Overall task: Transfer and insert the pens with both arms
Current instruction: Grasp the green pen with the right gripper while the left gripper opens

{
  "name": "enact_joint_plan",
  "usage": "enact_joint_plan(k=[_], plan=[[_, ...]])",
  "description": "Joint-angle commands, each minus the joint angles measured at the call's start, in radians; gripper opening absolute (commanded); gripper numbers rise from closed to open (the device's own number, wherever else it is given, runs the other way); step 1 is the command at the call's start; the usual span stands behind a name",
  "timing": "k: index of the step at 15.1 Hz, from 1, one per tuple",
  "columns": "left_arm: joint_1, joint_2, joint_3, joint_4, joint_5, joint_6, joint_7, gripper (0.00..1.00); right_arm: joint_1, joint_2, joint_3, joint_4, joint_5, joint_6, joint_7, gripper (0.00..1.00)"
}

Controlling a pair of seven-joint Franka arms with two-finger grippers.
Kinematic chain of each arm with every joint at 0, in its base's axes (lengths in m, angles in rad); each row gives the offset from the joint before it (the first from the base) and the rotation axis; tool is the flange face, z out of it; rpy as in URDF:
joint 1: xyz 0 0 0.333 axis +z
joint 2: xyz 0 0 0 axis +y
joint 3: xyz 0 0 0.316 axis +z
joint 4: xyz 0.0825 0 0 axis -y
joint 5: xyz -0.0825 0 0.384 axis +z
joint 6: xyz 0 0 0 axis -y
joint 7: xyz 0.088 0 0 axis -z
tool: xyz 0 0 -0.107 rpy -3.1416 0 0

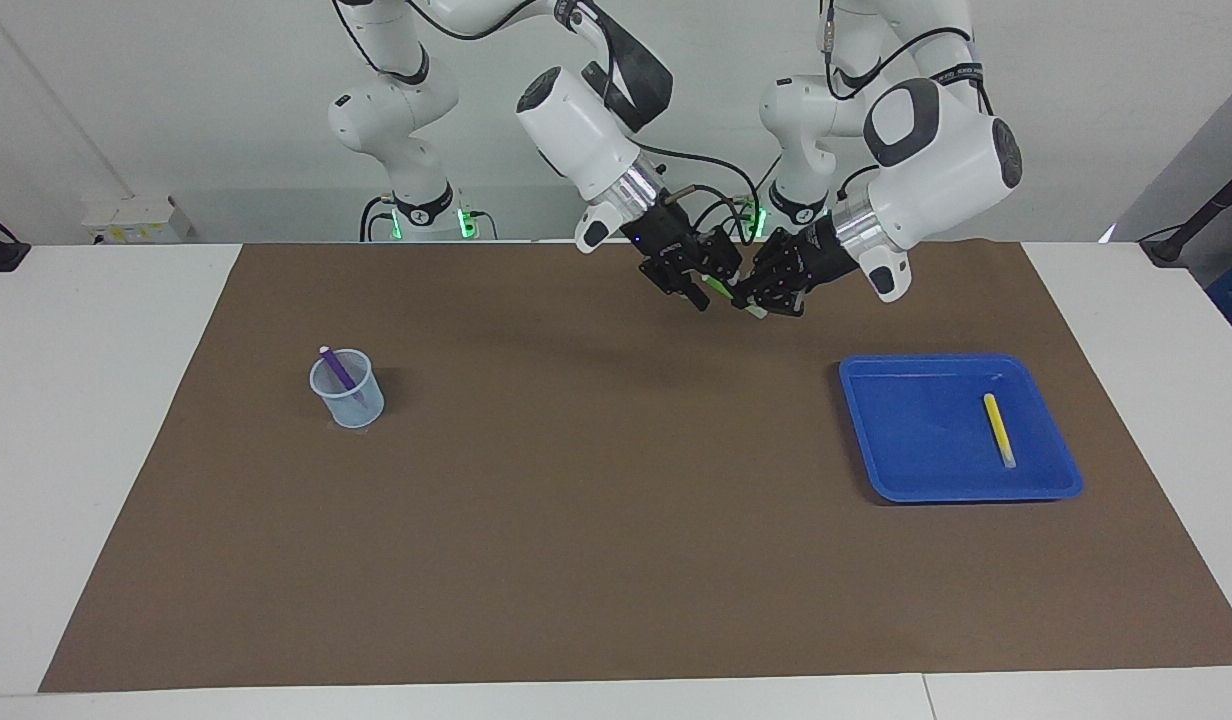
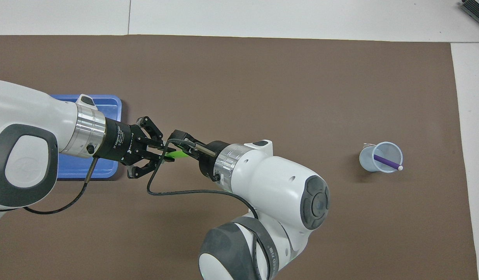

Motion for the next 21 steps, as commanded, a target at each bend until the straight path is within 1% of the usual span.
enact_joint_plan(k=[1,2,4,6,10,13,14,15,16,18,19,20,21], plan=[[-0.015,-0.032,0.015,-0.03,-0.019,0.004,-0.012,0.0,0.009,-0.016,0.002,-0.026,-0.022,-0.008,0.03,0.68],[-0.014,-0.032,0.015,-0.03,-0.019,0.004,-0.012,0.0,0.027,-0.019,0.002,-0.028,-0.02,-0.008,0.03,0.67],[-0.015,-0.032,0.015,-0.03,-0.019,0.004,-0.012,0.0,0.032,-0.021,0.002,-0.032,-0.02,-0.009,0.037,0.65],[-0.014,-0.032,0.015,-0.03,-0.019,0.006,-0.012,0.0,0.03,-0.022,0.001,-0.033,-0.02,-0.029,0.037,0.61],[-0.014,-0.032,0.015,-0.03,-0.019,0.006,-0.014,0.0,0.023,-0.021,-0.001,-0.031,-0.029,-0.047,0.024,0.57],[-0.014,-0.035,0.015,-0.032,-0.019,0.006,-0.012,0.0,0.02,-0.021,-0.001,-0.031,-0.046,-0.054,0.02,0.49],[-0.014,-0.035,0.015,-0.032,-0.019,0.006,-0.012,0.0,0.02,-0.021,-0.001,-0.031,-0.048,-0.052,0.021,0.43],[-0.014,-0.035,0.015,-0.032,-0.019,0.006,-0.012,0.0,0.02,-0.021,-0.001,-0.031,-0.048,-0.054,0.021,0.4],[-0.014,-0.035,0.015,-0.032,-0.019,0.006,-0.012,0.0,0.02,-0.021,-0.001,-0.031,-0.048,-0.055,0.021,0.39],[-0.015,-0.035,0.015,-0.032,-0.019,0.006,-0.012,0.0,0.02,-0.021,-0.007,-0.028,-0.067,-0.093,0.021,0.34],[-0.015,-0.035,0.015,-0.032,-0.019,0.006,-0.014,0.0,0.017,-0.025,-0.007,-0.028,-0.086,-0.106,0.021,0.28],[-0.015,-0.035,0.015,-0.032,-0.019,0.006,-0.014,0.0,0.006,-0.039,-0.007,-0.029,-0.094,-0.121,0.021,0.17],[-0.015,-0.035,0.015,-0.032,-0.019,0.004,-0.014,0.0,0.001,-0.041,-0.007,-0.028,-0.094,-0.141,0.021,0.01]])
